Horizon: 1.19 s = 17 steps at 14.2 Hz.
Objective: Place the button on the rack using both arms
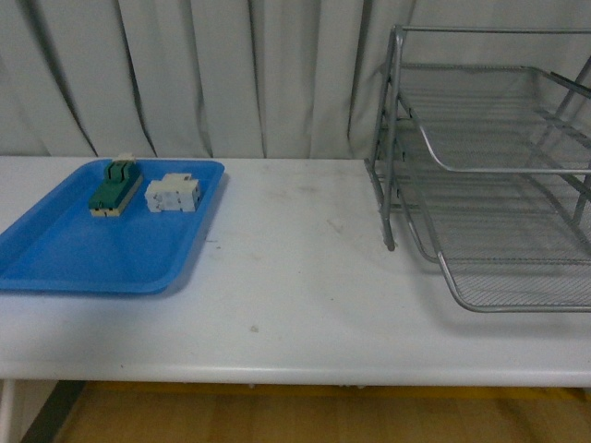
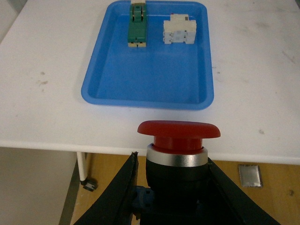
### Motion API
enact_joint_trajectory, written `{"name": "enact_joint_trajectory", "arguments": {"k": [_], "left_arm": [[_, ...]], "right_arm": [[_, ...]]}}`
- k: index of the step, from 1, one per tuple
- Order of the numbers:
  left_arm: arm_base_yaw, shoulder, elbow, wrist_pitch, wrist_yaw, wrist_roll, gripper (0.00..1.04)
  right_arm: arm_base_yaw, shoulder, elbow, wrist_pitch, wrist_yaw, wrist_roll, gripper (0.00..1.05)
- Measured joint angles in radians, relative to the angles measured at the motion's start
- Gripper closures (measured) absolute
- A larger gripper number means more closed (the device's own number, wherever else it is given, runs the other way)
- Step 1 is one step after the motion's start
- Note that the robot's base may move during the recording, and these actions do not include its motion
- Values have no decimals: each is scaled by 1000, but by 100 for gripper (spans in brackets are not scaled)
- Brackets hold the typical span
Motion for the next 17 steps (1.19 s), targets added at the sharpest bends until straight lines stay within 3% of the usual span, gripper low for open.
{"name": "enact_joint_trajectory", "arguments": {"k": [12, 14, 17], "left_arm": [[1, -4, 0, 1, 0, -3, 69], [-69, 55, 7, 157, 32, 61, 69], [-207, 408, 149, 341, 84, 157, 69]], "right_arm": [[0, 0, 0, -1, 0, 0, 6], [0, 0, 0, -2, 3, 0, 6], [0, 0, 0, 0, 3, 0, 6]]}}
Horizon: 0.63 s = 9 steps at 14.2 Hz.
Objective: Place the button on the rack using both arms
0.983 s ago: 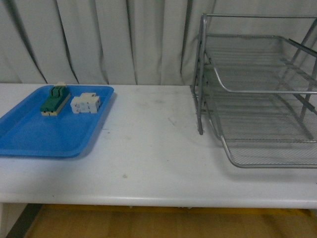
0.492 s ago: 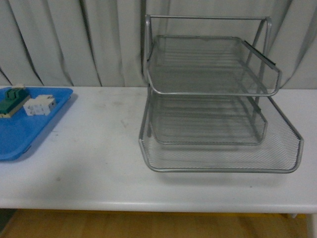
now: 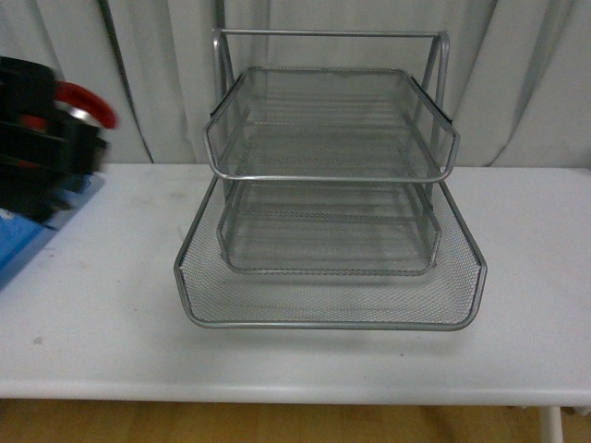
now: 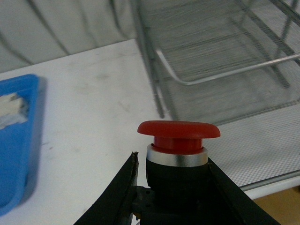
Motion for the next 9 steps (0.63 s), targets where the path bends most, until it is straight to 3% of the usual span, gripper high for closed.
{"name": "enact_joint_trajectory", "arguments": {"k": [4, 9], "left_arm": [[-138, 411, 256, 50, 27, 161, 69], [-190, 722, 499, -6, 8, 211, 69]], "right_arm": [[0, 0, 0, 0, 0, 0, 6], [0, 0, 0, 0, 0, 0, 6]]}}
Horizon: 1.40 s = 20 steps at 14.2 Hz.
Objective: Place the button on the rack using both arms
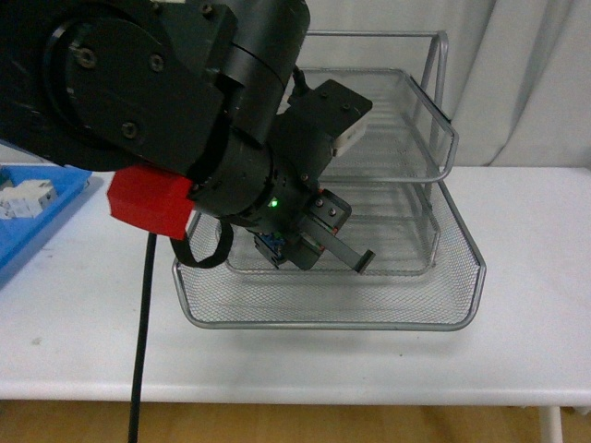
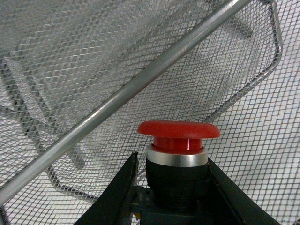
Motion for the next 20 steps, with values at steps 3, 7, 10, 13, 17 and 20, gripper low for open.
{"name": "enact_joint_trajectory", "arguments": {"k": [3, 7, 10, 13, 17, 20], "left_arm": [[-6, 34, 29, -17, -2, -26, 46], [8, -235, -176, 105, 72, -57, 5], [60, -490, -489, 609, -184, -209, 23], [188, -659, -787, 826, -254, -297, 63], [285, -837, -963, 793, -136, -312, 103], [346, -977, -1031, 751, -85, -314, 103]], "right_arm": [[0, 0, 0, 0, 0, 0, 6], [0, 0, 0, 0, 0, 0, 6], [0, 0, 0, 2, -4, 0, 6], [0, 0, 0, 0, -3, 0, 6], [0, 0, 0, 0, -3, 0, 6], [0, 0, 0, 0, -3, 0, 6]]}}
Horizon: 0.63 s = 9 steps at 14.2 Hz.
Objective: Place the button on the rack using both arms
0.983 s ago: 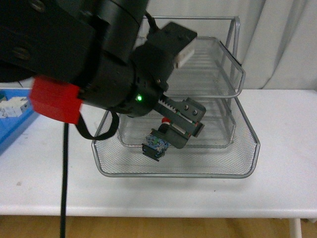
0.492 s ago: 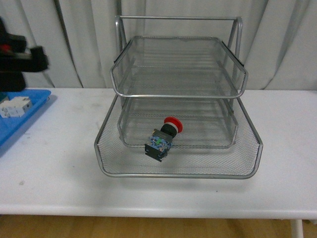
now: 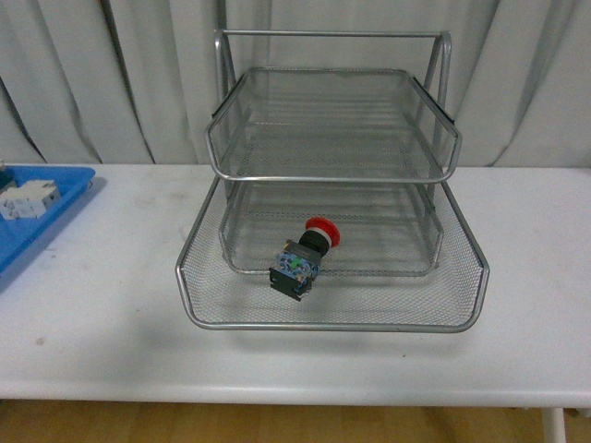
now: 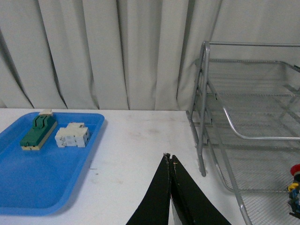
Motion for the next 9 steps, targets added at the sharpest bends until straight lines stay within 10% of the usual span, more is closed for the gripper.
{"name": "enact_joint_trajectory", "arguments": {"k": [9], "left_arm": [[159, -371, -137, -233, 168, -1, 103]], "right_arm": [[0, 0, 0, 0, 0, 0, 6]]}}
